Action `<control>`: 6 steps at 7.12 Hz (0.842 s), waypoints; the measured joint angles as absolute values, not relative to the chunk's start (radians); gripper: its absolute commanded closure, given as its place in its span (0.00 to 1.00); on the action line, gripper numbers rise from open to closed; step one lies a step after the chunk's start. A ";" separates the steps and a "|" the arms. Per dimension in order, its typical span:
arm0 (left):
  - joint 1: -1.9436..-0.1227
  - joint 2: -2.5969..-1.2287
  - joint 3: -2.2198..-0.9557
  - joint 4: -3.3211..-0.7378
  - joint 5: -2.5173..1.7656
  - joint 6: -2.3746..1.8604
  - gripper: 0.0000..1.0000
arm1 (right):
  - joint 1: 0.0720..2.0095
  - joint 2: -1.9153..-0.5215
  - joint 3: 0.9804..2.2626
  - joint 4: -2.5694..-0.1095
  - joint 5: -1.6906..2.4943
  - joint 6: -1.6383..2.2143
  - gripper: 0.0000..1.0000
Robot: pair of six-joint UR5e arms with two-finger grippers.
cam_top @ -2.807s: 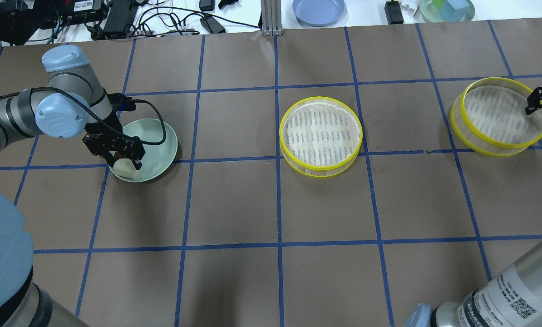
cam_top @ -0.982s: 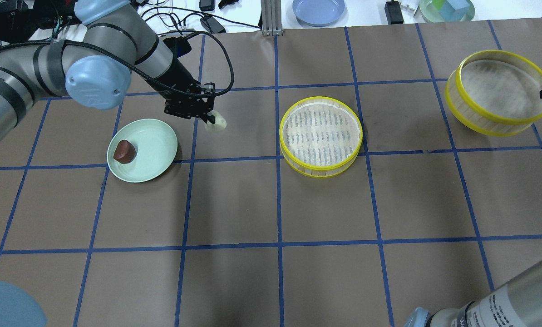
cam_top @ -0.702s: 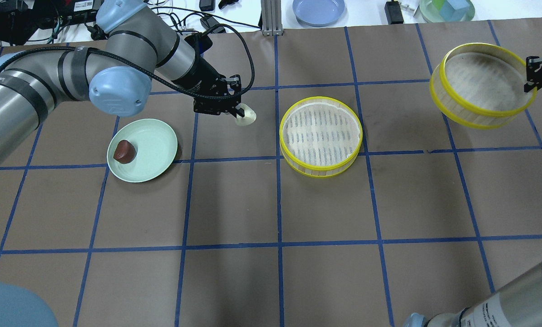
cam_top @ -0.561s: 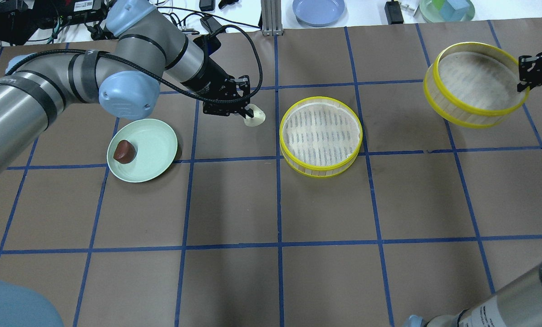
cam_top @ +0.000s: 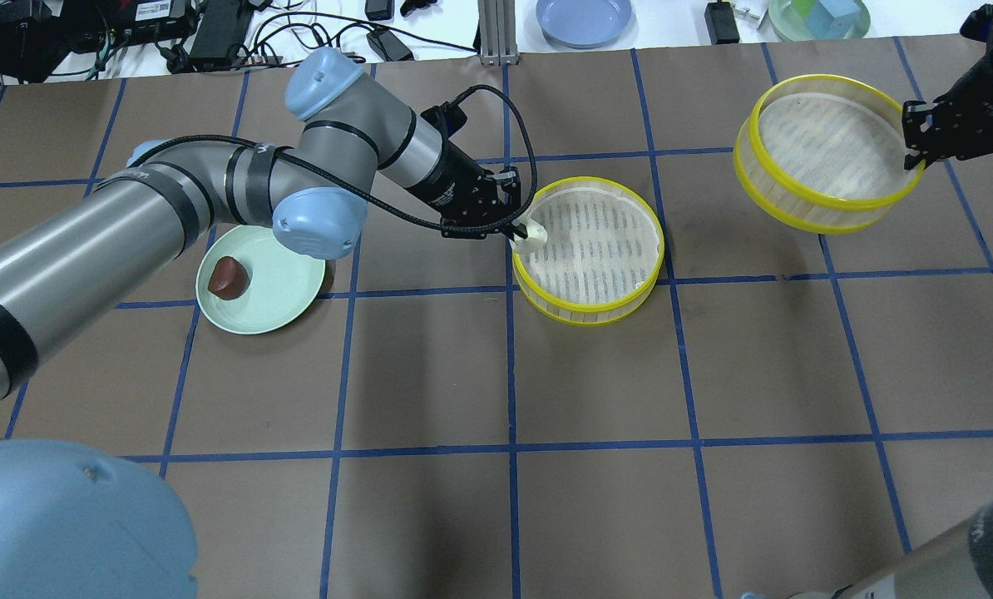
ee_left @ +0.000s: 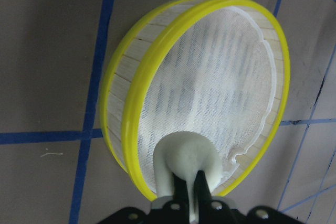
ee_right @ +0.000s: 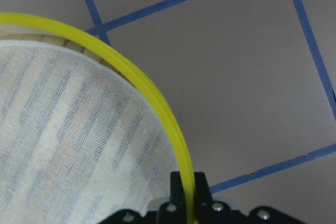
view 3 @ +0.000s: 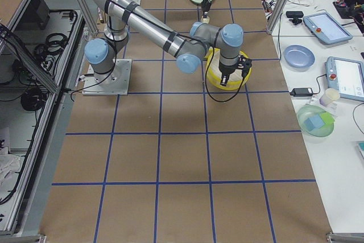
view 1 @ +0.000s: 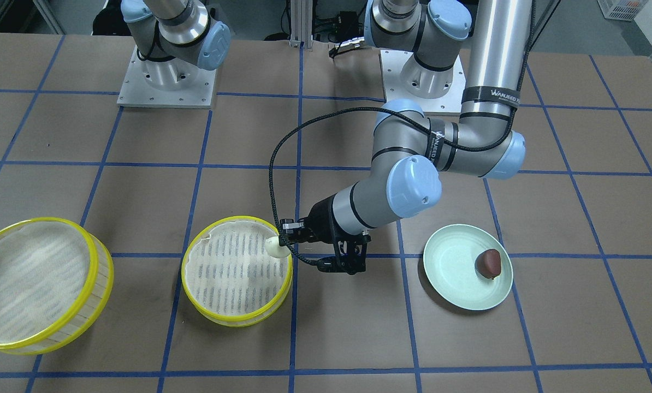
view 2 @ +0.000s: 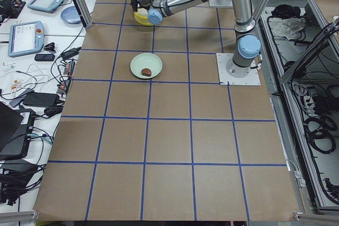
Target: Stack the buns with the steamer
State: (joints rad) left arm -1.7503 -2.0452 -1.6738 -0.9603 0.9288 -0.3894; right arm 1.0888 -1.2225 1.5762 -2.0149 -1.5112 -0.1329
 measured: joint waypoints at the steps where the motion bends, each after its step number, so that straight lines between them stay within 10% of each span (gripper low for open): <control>1: -1.768 -2.069 -1.675 -0.929 0.928 -0.429 0.07 | 1.098 -1.226 1.579 -2.015 -1.513 -0.122 1.00; 6: -1.783 -2.087 -1.658 -0.878 0.931 -0.580 0.00 | 1.136 -1.242 1.591 -2.011 -1.528 -0.072 1.00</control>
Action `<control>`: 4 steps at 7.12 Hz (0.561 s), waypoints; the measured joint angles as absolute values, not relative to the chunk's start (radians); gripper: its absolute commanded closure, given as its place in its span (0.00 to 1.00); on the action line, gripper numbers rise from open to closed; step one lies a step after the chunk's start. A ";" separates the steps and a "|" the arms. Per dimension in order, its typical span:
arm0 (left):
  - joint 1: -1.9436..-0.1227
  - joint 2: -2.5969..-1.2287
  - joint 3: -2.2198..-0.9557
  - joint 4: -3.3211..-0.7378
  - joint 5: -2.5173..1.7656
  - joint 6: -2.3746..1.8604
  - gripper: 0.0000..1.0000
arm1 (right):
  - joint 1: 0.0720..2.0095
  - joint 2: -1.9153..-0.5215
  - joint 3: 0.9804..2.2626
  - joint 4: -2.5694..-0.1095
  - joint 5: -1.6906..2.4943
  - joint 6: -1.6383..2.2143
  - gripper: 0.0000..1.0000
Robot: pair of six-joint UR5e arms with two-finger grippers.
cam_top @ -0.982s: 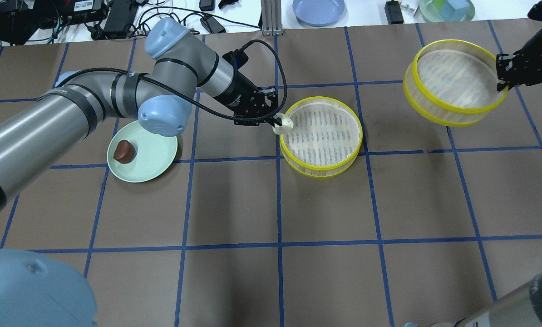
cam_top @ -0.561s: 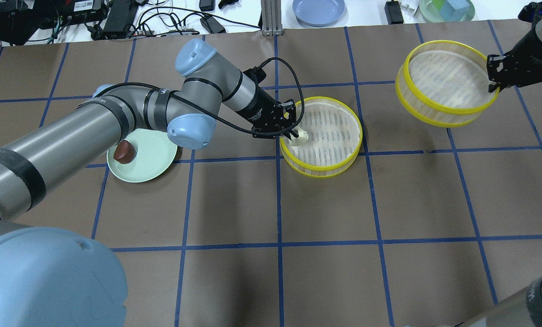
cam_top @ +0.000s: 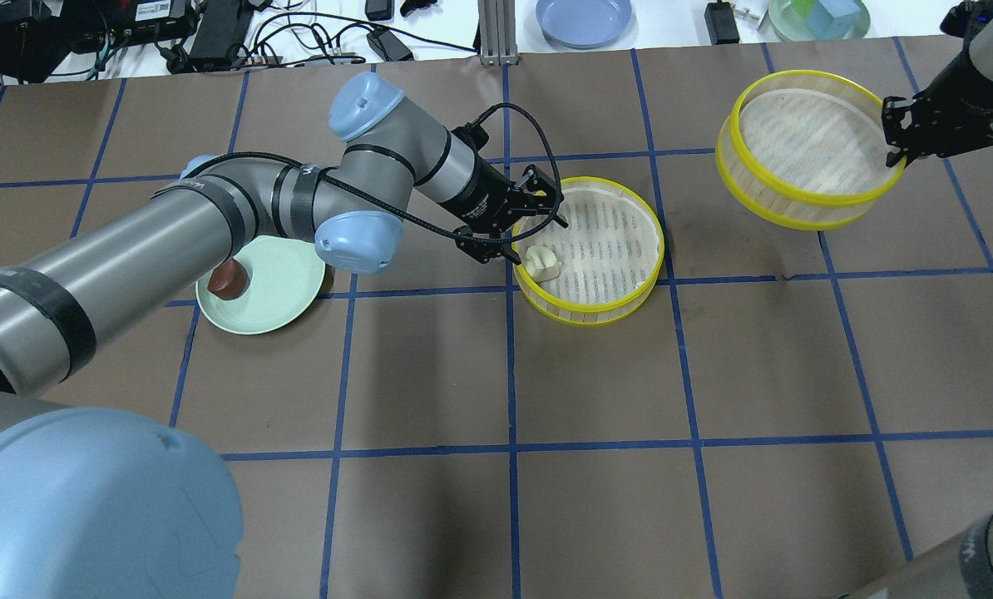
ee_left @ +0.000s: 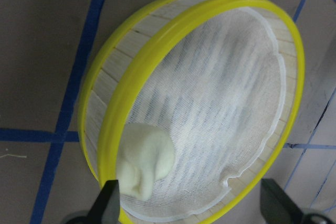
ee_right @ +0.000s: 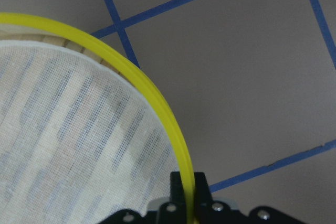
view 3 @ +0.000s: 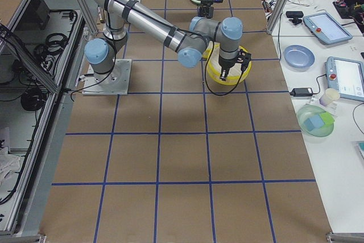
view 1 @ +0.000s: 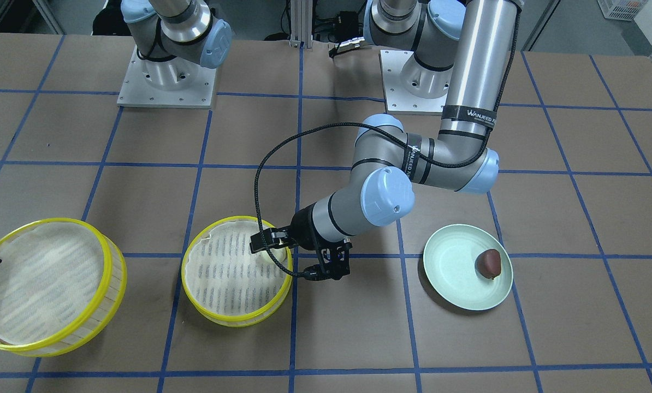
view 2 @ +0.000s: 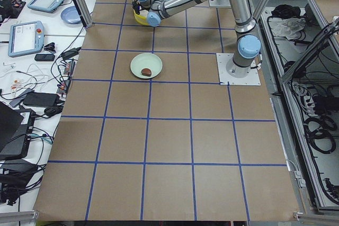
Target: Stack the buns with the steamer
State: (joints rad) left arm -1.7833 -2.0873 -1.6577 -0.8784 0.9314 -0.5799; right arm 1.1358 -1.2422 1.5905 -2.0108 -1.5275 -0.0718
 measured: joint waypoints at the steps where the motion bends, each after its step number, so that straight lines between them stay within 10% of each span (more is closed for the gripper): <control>1: -1.781 -2.069 -1.638 -0.885 0.940 -0.595 0.00 | 1.159 -1.258 1.612 -2.009 -1.546 -0.066 1.00; 4: -1.703 -2.001 -1.568 -1.002 1.056 -0.399 0.00 | 1.285 -1.317 1.663 -2.008 -1.564 0.022 1.00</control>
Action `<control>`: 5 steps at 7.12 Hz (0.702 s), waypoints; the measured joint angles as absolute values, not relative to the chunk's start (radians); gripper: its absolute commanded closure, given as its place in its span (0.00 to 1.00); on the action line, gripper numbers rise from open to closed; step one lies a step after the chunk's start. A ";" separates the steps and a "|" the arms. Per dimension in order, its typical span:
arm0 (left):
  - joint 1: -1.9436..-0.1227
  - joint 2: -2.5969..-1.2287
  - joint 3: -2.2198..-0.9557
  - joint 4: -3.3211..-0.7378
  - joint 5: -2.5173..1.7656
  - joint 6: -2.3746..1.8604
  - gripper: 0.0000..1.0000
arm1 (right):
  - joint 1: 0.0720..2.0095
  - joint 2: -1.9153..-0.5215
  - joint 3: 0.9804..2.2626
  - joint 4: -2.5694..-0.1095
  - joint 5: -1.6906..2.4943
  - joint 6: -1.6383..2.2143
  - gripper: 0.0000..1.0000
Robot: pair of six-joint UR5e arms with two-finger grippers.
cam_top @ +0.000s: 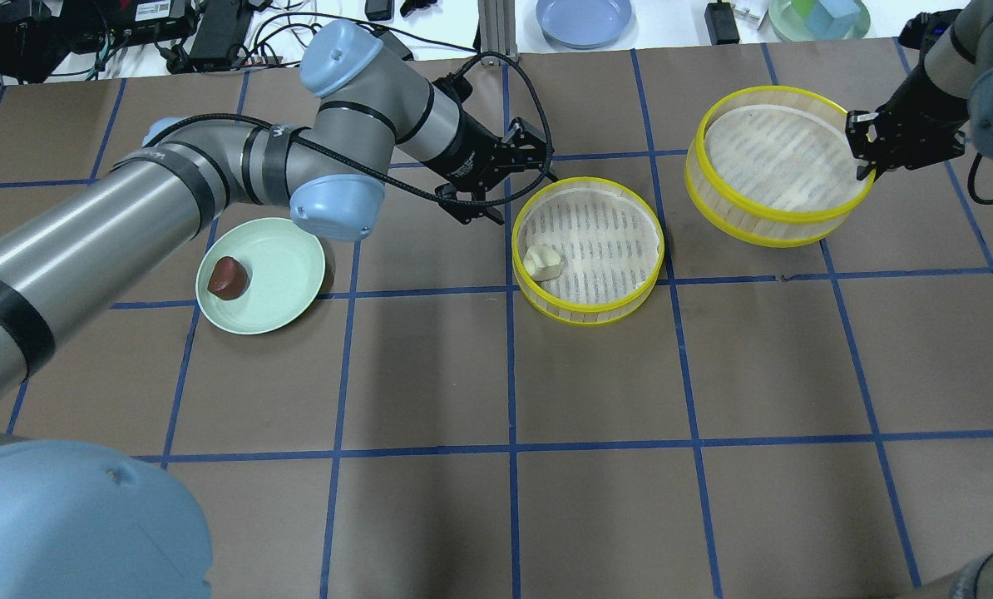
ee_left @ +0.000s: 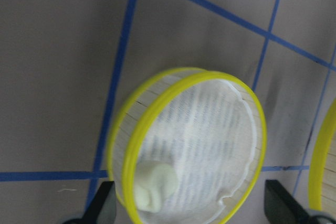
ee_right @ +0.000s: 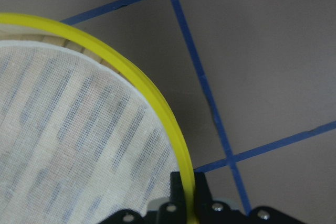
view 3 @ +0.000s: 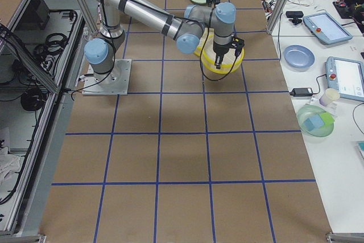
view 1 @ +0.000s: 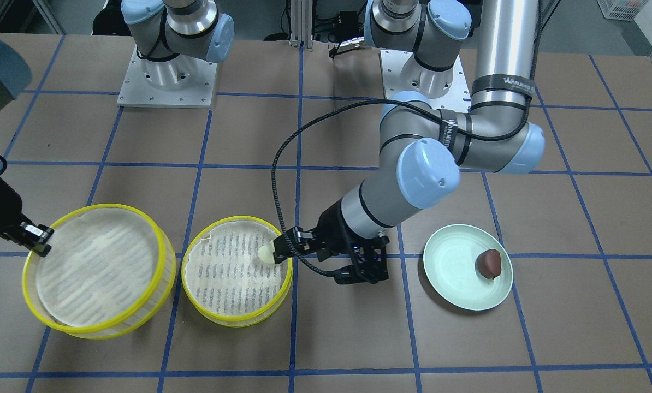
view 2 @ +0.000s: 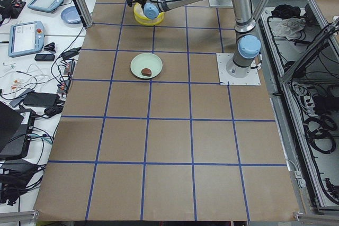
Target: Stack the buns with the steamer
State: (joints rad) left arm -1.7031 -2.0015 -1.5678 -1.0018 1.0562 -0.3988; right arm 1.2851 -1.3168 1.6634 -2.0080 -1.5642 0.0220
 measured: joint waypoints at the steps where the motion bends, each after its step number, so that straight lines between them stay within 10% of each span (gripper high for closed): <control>1: -1.650 -1.966 -1.559 -1.104 1.128 -0.257 0.00 | 1.360 -1.320 1.666 -2.009 -1.569 0.064 1.00; 5: -1.471 -1.874 -1.562 -1.368 1.460 0.189 0.00 | 1.582 -1.310 1.725 -2.083 -1.600 0.141 1.00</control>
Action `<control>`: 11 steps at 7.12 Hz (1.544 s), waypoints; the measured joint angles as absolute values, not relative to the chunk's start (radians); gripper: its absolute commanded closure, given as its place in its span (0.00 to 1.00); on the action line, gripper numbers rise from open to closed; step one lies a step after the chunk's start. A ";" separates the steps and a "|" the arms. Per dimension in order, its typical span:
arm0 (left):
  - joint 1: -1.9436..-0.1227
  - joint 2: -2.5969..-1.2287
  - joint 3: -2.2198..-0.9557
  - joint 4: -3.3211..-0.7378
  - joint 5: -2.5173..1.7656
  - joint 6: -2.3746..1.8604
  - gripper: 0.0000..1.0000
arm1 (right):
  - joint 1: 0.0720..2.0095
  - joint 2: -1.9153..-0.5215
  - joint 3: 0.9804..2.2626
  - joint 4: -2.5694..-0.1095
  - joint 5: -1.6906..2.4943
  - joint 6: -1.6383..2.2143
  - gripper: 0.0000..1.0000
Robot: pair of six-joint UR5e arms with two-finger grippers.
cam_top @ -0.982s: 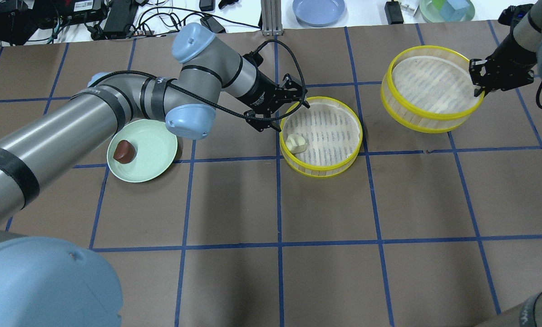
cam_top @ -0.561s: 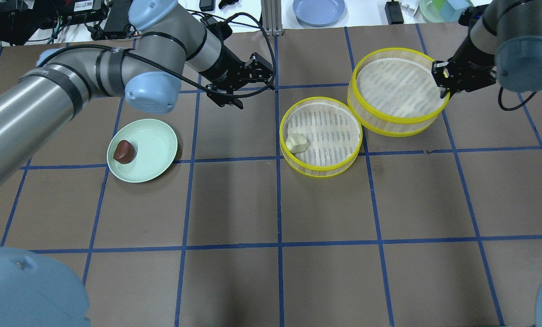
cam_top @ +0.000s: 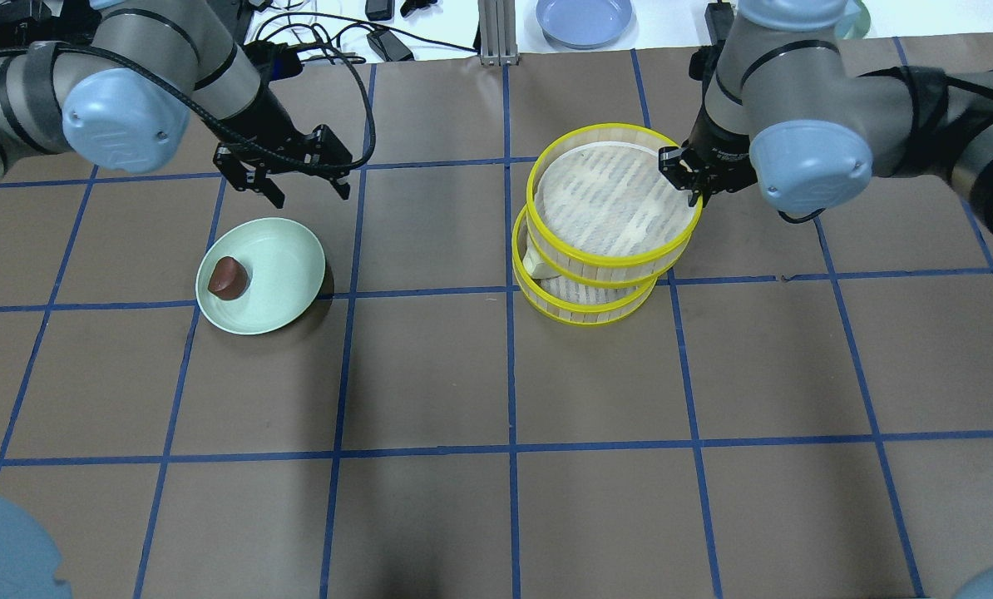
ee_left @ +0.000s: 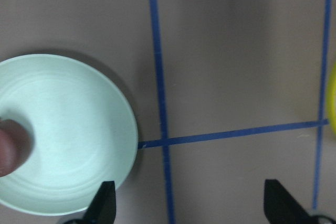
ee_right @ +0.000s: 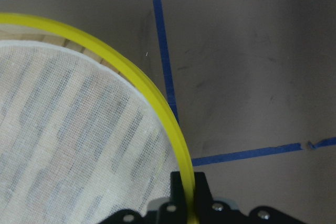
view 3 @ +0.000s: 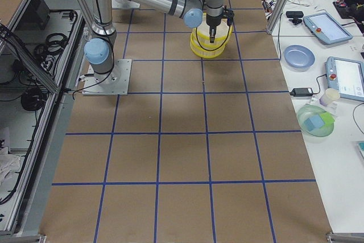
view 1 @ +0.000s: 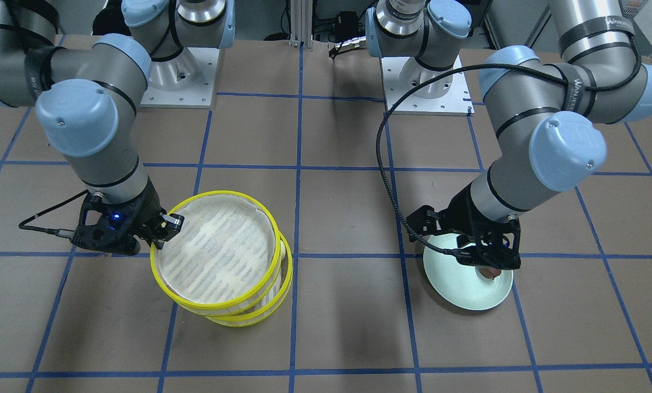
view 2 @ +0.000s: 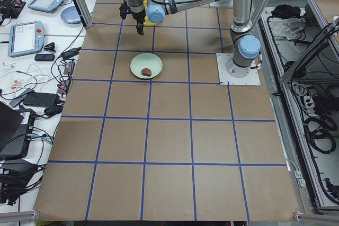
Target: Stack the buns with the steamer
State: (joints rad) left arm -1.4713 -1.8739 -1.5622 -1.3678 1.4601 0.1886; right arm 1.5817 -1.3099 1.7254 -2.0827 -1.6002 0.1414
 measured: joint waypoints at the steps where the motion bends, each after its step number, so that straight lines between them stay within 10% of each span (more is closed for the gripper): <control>1: -1.436 -1.871 -1.573 -1.385 1.538 0.304 0.00 | 1.596 -1.296 1.740 -2.121 -1.600 0.147 1.00; 9: -1.295 -2.016 -1.704 -1.149 1.623 0.691 0.01 | 1.598 -1.261 1.751 -2.163 -1.620 0.152 1.00; 11: -1.296 -2.057 -1.708 -1.145 1.618 0.689 0.40 | 1.596 -1.262 1.752 -2.154 -1.618 0.166 1.00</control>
